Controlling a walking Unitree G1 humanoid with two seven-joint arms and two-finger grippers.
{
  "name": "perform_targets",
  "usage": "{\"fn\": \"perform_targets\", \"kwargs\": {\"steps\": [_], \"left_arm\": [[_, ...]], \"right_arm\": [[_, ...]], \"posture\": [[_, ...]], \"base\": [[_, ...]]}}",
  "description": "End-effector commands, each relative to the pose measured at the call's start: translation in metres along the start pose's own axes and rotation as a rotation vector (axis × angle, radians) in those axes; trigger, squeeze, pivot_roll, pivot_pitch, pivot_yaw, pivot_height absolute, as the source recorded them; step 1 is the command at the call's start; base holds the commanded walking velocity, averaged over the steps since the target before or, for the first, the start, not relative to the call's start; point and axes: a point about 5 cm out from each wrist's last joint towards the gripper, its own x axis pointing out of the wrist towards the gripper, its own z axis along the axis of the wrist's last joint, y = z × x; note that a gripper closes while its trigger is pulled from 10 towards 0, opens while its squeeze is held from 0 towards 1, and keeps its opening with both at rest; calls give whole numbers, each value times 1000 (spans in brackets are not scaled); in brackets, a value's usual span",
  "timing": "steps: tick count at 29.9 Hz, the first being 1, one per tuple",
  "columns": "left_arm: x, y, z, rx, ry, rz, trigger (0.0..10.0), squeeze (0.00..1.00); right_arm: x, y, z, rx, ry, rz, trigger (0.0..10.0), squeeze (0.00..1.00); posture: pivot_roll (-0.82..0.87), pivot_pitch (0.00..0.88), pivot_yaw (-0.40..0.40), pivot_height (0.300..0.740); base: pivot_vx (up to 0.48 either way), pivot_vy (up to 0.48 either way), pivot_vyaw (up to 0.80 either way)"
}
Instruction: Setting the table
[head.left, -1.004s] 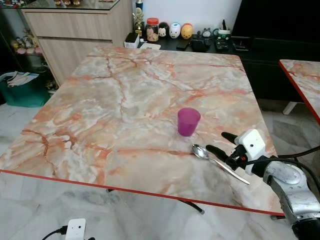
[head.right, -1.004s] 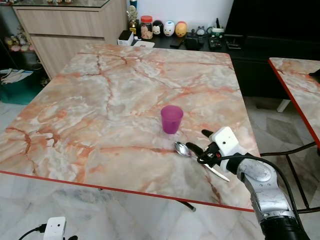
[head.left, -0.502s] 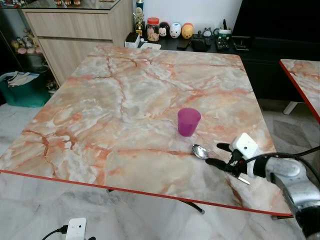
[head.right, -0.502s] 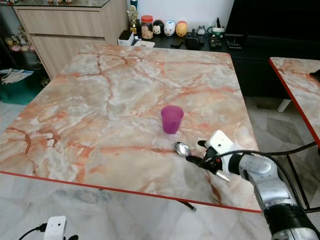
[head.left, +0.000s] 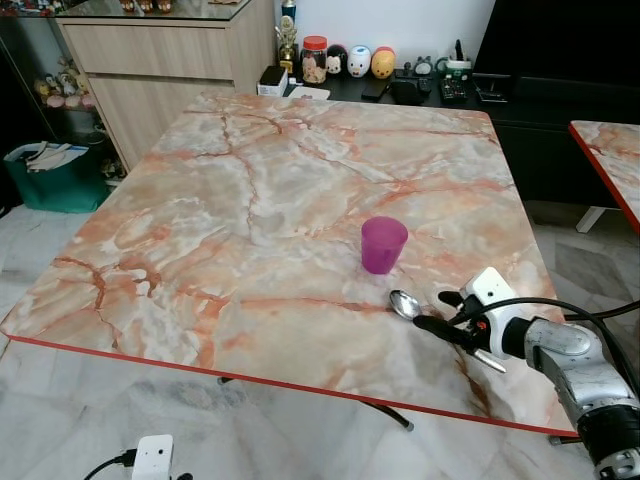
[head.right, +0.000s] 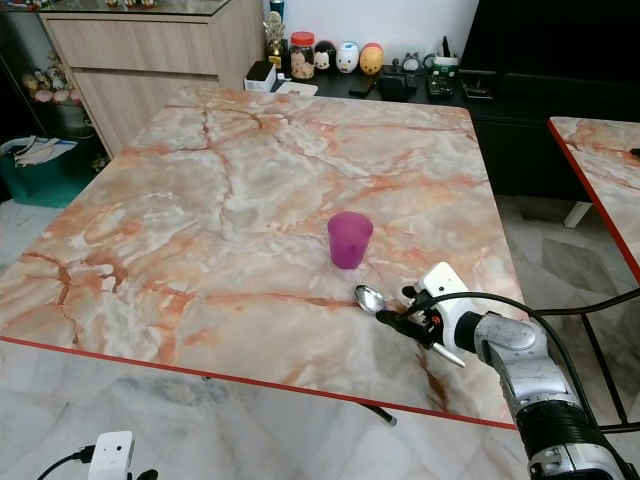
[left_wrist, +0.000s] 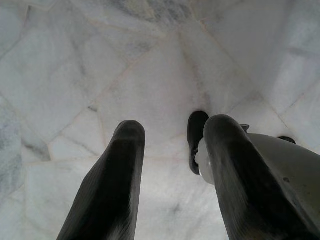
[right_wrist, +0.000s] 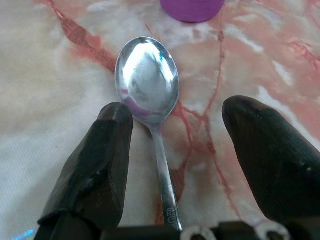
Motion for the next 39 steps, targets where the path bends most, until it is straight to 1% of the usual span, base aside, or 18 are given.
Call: {"fn": "perform_targets", "kwargs": {"steps": [1,3,4,8,16,23,25,26,27,28,30,31,35,39], "left_arm": [[-1,1,-3,3,16,-3,10000,0],[-1,2,-3,4,16,-3,10000,0],[-1,2,-3,3,16,-4,10000,0],[-1,2,-3,4,17,-5,10000,0],[-1,2,-4,6,19,-8,10000,0],[-1,2,-4,7,21,-9,10000,0],[-1,1,-4,7,21,-10,10000,0],[-1,1,-4,6,21,-10,10000,0],[-1,1,-4,6,21,-10,10000,0],[-1,1,-4,7,22,-10,10000,0],[-1,1,-4,7,23,-11,10000,0],[-1,1,-5,8,26,-15,10000,0],[-1,1,-5,8,28,-19,10000,0],[-1,1,-5,10,29,-22,10000,0]], "right_arm": [[-2,0,0,6,-15,14,10000,0],[-2,0,0,4,-12,24,10000,0],[-2,-1,-2,-2,9,19,10000,0],[-5,-2,-6,-21,36,37,10000,0],[-7,-4,-9,-33,72,24,10000,0],[-4,-1,-11,-29,67,36,10000,0],[-2,2,-14,-28,78,57,10000,0],[-2,4,-15,-25,76,67,9686,0],[-1,4,-15,-24,75,68,9686,0],[-1,5,-15,-26,75,71,2706,0],[0,5,-15,-27,76,71,2706,0],[2,6,-14,-25,75,75,0,0],[5,10,-13,-30,70,92,0,0],[8,10,-14,-40,91,74,0,0]], "posture": [[-29,0,1,740],[-30,0,1,740],[-30,0,1,740],[-29,0,2,740],[-27,0,2,740],[-28,0,3,740],[-24,0,1,740],[-24,0,0,740],[-24,0,0,740],[-25,0,1,740],[-25,0,1,740],[-26,0,1,740],[-26,0,2,740],[-27,0,3,740]], "base": [[0,0,0],[0,0,0],[0,0,0],[0,0,0],[0,0,0],[0,0,0],[0,0,0],[0,0,0],[0,0,0],[0,0,0],[0,0,0],[0,0,0],[0,0,0],[0,0,0]]}}
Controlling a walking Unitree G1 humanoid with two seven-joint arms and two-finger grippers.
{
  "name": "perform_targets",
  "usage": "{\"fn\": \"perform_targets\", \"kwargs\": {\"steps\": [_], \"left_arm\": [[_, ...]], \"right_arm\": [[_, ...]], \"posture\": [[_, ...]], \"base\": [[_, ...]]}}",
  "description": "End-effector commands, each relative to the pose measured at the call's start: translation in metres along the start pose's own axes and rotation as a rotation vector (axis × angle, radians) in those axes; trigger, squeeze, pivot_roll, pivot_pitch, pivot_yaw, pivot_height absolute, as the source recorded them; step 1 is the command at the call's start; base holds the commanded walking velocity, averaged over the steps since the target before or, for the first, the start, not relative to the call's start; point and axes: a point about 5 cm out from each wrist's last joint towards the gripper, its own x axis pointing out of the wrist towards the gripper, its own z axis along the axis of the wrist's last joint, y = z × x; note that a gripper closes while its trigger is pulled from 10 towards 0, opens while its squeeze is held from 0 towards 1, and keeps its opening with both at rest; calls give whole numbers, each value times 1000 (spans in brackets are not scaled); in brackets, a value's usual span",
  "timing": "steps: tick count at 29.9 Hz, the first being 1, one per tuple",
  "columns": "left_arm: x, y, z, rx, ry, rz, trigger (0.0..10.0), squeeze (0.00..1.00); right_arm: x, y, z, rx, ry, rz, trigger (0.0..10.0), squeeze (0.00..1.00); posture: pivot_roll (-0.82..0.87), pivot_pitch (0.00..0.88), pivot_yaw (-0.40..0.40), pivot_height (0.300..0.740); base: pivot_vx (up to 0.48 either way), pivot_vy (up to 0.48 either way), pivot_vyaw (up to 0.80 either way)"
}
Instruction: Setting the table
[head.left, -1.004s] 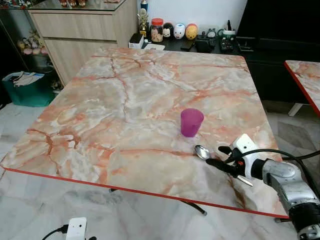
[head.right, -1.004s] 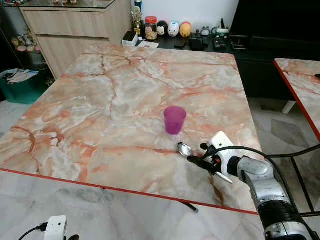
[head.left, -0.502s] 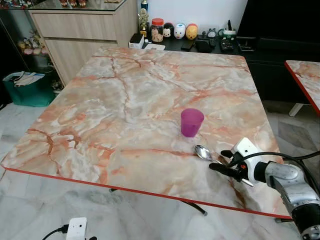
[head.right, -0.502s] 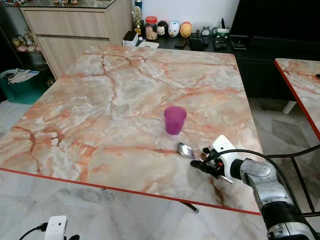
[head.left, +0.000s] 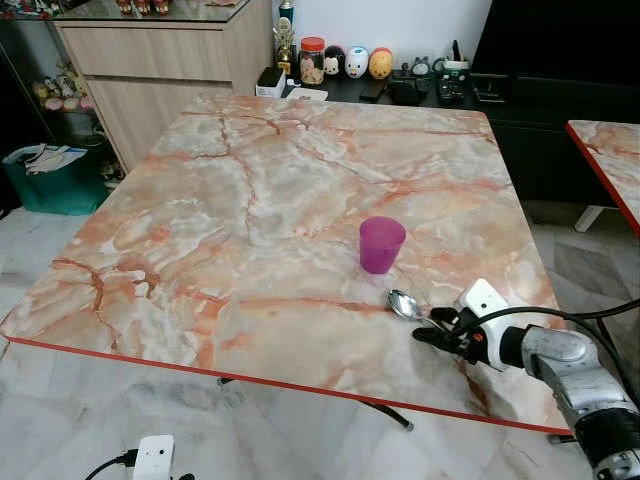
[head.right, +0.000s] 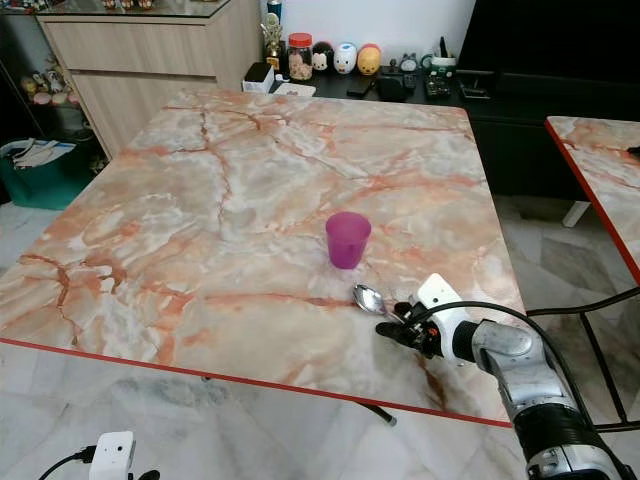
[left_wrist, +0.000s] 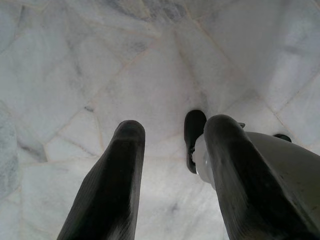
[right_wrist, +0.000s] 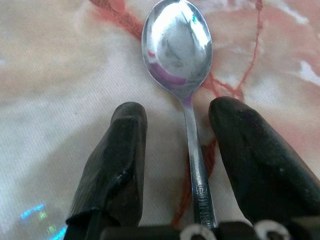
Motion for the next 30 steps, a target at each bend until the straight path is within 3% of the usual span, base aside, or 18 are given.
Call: {"fn": "perform_targets", "kwargs": {"steps": [1,17,30], "left_arm": [[-1,1,-4,11,23,-4,10000,0],[-1,2,-6,32,34,-17,10000,0],[-1,3,-6,33,36,-16,10000,0]], "right_arm": [[5,3,-2,-17,31,13,0,0],[9,8,-6,-28,44,24,0,0],[14,5,3,-23,-2,-19,0,0]], "posture": [[-29,0,4,740],[-29,0,11,740],[-27,0,13,740]], "base": [[0,0,0],[0,0,0],[0,0,0]]}}
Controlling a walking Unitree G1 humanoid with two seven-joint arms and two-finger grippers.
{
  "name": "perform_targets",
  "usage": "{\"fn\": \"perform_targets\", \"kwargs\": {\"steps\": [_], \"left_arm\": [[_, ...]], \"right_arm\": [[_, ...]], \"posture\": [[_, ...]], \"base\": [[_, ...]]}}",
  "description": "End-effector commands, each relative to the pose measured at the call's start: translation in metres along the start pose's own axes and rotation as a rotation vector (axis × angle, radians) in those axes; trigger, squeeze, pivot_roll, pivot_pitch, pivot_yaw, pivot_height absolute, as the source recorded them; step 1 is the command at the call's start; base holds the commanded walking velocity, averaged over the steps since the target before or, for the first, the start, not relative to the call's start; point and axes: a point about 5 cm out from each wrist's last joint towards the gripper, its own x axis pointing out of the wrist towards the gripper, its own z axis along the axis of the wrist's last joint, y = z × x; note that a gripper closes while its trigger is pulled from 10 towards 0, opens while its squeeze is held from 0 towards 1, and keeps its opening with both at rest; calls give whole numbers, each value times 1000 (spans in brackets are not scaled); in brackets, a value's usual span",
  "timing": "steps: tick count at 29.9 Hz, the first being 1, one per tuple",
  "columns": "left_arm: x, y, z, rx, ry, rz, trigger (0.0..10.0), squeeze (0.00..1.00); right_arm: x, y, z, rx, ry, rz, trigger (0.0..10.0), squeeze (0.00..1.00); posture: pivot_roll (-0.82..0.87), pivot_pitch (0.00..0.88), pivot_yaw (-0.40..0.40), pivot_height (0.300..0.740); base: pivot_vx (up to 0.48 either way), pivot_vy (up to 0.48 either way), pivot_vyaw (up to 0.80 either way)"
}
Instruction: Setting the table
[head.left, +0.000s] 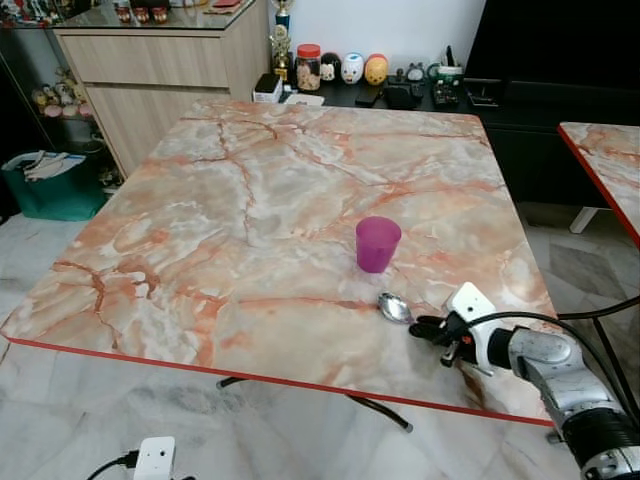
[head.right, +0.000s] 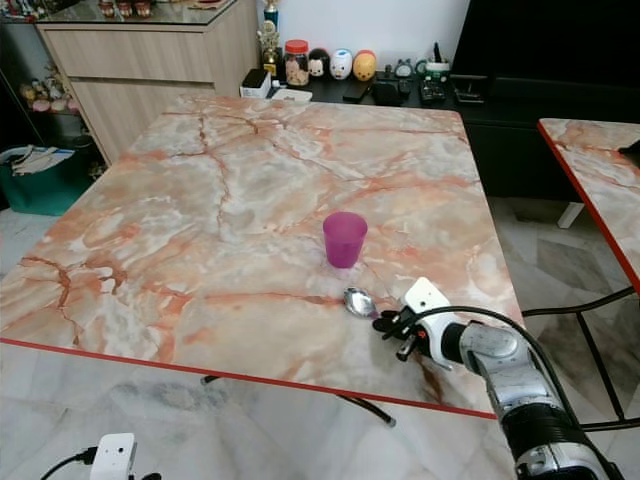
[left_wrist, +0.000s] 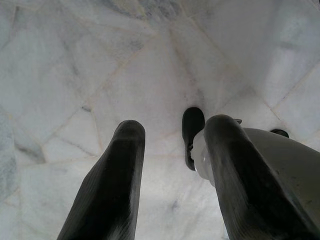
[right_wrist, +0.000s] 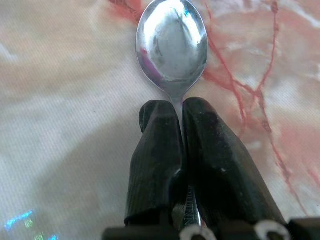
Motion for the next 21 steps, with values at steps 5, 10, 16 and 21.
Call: {"fn": "perform_targets", "kwargs": {"steps": [5,10,16,21], "left_arm": [[-1,3,-4,25,22,1,10000,0],[-1,3,-4,26,20,3,10000,0],[-1,4,-3,31,20,1,10000,0],[-1,3,-3,38,20,-5,10000,0]], "right_arm": [[4,1,11,-15,-64,-35,10000,0],[5,9,34,-49,-232,-46,10000,0],[10,25,68,-85,-415,-101,10000,0],[20,60,120,-108,-681,-148,10000,0]], "posture": [[-27,0,13,740],[-26,0,14,740],[-43,0,22,740],[-44,0,16,740]], "base": [[0,0,0],[0,0,0],[0,0,0],[0,0,0]]}}
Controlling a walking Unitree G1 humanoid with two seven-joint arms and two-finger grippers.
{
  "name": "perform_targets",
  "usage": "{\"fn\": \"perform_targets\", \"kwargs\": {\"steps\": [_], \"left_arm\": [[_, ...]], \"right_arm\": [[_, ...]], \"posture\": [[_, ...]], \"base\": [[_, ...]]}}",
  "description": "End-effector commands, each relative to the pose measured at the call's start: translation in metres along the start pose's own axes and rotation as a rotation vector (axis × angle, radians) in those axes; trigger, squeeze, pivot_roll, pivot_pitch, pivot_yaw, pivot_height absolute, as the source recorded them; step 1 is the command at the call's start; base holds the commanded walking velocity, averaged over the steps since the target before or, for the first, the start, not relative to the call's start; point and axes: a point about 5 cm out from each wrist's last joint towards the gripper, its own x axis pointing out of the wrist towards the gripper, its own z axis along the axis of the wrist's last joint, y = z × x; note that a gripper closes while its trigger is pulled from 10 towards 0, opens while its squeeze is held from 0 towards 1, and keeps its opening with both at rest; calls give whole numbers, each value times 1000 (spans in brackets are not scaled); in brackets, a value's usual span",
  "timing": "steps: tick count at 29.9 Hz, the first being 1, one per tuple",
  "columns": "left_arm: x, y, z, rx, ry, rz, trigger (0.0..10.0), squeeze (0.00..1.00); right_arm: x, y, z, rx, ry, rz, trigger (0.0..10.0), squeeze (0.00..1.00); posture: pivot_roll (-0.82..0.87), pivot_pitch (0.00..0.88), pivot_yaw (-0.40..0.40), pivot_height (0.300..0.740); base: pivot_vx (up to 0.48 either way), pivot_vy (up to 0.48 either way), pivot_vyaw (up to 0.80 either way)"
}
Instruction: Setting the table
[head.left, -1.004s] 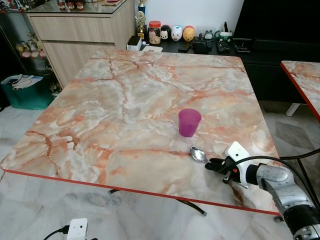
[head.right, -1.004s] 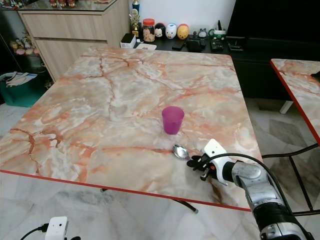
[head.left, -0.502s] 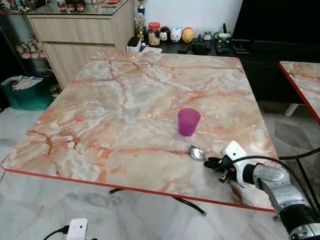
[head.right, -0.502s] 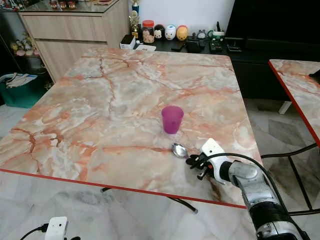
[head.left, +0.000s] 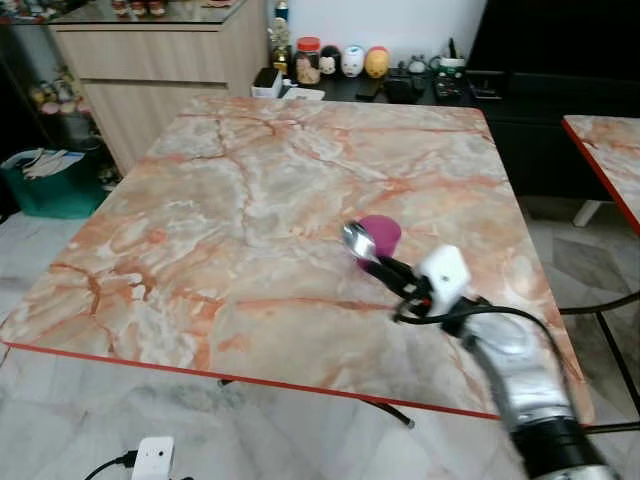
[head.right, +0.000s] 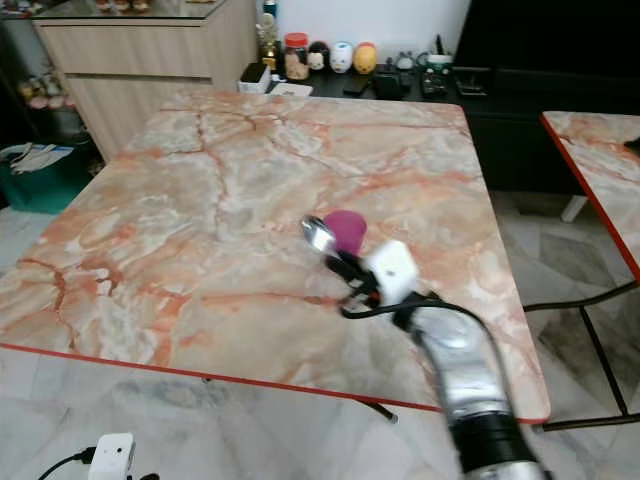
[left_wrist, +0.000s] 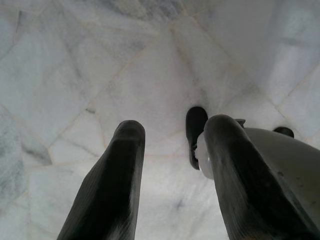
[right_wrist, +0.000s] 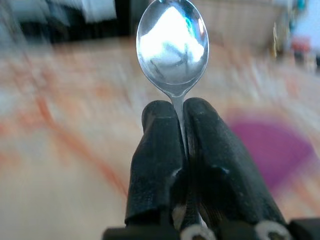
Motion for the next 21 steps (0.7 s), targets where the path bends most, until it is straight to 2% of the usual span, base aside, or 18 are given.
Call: {"fn": "perform_targets", "kwargs": {"steps": [1,4,5,7,9,11,15,21], "left_arm": [[-1,2,-5,22,23,-1,10000,0],[-1,1,-4,19,16,5,10000,0],[0,-1,-3,17,12,7,10000,0],[0,-3,-2,8,6,8,10000,0],[0,-3,-2,6,5,8,10000,0],[1,-6,0,4,3,6,10000,0],[2,-10,2,-4,-4,2,10000,0],[4,-19,8,-33,-21,-5,10000,0]], "right_arm": [[4,-1,17,-33,-87,-66,10000,0],[6,-8,24,-2,-175,-260,10000,0],[2,-16,24,2,-198,-362,10000,0],[-6,-24,22,-52,-188,-431,10000,0],[-10,-28,22,-55,-189,-461,10000,0],[-27,-48,19,-58,-182,-598,10000,0],[-38,-63,14,-58,-155,-680,10000,0],[-43,-75,10,-59,-140,-743,10000,0]], "posture": [[-48,0,14,740],[-52,0,7,740],[-52,0,2,740],[-59,0,-3,740],[-64,0,-6,740],[-76,0,-17,740],[-92,0,-32,740],[-85,0,-67,740]], "base": [[0,0,0],[0,0,0],[0,0,0],[0,0,0],[0,0,0],[0,0,0],[0,0,0],[0,0,0]]}}
